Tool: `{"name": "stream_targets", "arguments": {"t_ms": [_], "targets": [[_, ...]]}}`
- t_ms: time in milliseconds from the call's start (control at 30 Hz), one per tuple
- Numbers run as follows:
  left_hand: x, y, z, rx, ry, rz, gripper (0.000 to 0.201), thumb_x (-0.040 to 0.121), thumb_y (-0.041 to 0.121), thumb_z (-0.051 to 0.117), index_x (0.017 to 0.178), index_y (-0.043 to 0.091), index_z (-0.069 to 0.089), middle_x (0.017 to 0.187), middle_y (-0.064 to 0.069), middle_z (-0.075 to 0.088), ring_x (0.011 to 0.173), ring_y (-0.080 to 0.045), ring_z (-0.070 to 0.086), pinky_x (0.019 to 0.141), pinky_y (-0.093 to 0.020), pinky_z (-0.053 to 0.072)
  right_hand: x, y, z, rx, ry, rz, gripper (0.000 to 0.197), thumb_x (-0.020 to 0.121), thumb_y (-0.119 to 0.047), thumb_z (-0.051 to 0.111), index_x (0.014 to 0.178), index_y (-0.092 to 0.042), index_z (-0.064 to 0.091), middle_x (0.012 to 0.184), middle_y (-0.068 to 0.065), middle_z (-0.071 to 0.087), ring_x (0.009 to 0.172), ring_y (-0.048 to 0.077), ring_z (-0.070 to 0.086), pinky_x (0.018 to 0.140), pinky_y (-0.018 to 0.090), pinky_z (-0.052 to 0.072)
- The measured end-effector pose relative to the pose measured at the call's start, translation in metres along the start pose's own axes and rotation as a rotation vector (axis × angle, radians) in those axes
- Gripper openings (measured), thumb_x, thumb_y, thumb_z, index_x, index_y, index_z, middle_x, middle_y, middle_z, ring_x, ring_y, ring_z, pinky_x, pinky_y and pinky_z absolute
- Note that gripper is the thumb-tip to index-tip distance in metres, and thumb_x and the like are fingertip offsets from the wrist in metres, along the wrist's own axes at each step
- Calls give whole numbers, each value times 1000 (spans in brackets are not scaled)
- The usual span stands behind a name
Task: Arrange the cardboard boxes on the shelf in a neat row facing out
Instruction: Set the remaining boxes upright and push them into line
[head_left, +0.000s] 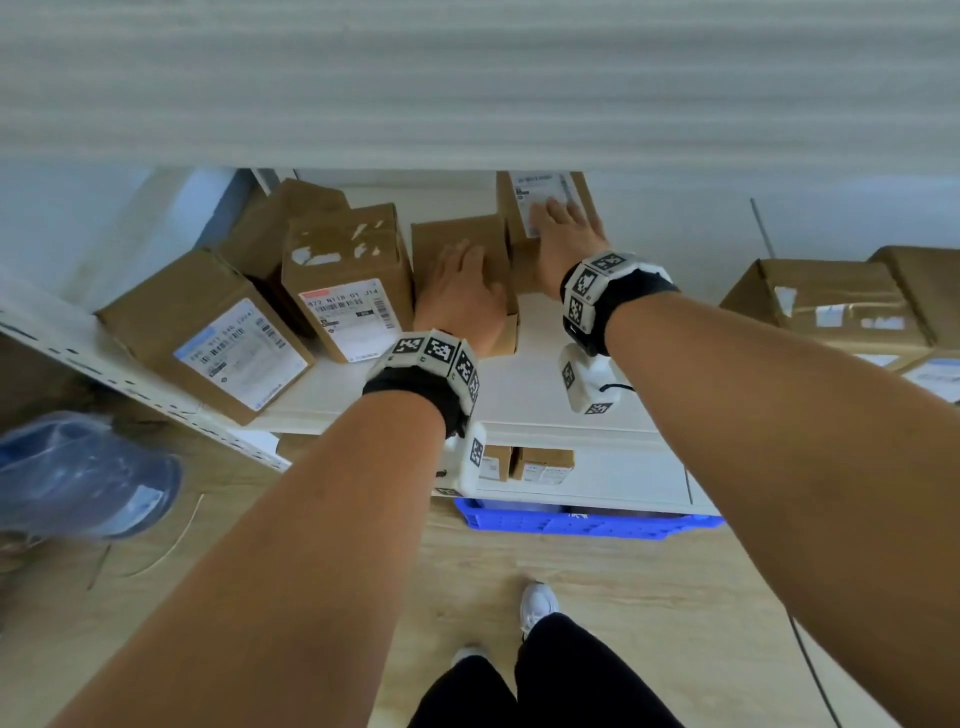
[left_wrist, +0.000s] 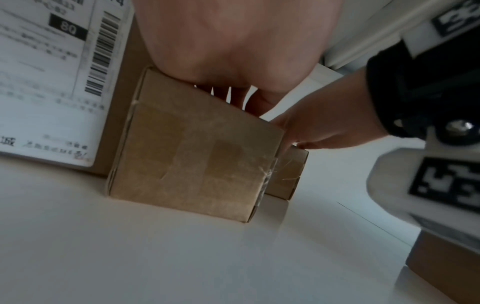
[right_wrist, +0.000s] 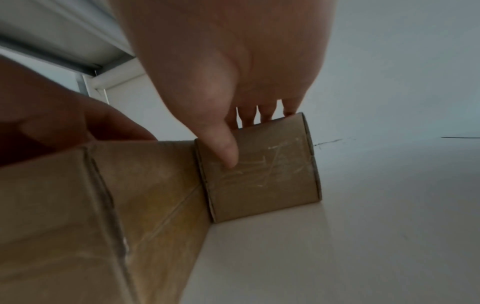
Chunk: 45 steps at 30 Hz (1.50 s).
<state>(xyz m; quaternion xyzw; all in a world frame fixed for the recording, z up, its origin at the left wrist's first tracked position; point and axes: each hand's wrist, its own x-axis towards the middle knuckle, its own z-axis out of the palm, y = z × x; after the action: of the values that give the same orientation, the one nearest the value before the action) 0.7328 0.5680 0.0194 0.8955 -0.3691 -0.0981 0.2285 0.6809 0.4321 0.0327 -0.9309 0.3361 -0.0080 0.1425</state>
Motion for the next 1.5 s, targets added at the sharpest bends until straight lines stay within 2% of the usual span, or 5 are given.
{"name": "stream_targets", "arguments": {"t_ms": [300,800,1033,1300,1500], "targets": [[1,-3,-16,8,-71,57,51,100,14,38,150,11,32,161,-5,18,150,-19,11,122,-33,13,-36,11,2,-38,35,-18,72,84,1,45,149,-20,25,158,0,22,147,22,14,121,44,7],[-62,24,-28,-117,7,175,38,97,5,41,130,12,59,127,-7,64,116,-24,59,96,-35,48,-149,2,-12,68,83,173,51,86,0,47,128,-26,58,139,1,50,132,25,38,110,45,35],[-75,49,-17,-67,-167,39,35,101,17,42,132,9,57,133,-10,59,122,-27,56,98,-35,45,-162,24,-17,245,114,407,51,91,-5,41,142,-11,38,138,15,46,128,33,41,102,41,41],[-78,59,-5,-54,-268,-95,38,97,12,46,134,10,54,130,-9,61,114,-28,60,93,-37,51,-164,37,-19,394,-67,449,28,90,-12,47,116,-8,54,110,10,64,83,24,60,54,25,45],[-81,61,-9,-152,-159,-92,40,90,6,51,129,15,55,122,-5,64,107,-25,61,87,-34,51,-169,40,-30,391,52,398,48,84,-8,54,130,-11,42,105,7,64,86,24,64,71,36,57]]}}
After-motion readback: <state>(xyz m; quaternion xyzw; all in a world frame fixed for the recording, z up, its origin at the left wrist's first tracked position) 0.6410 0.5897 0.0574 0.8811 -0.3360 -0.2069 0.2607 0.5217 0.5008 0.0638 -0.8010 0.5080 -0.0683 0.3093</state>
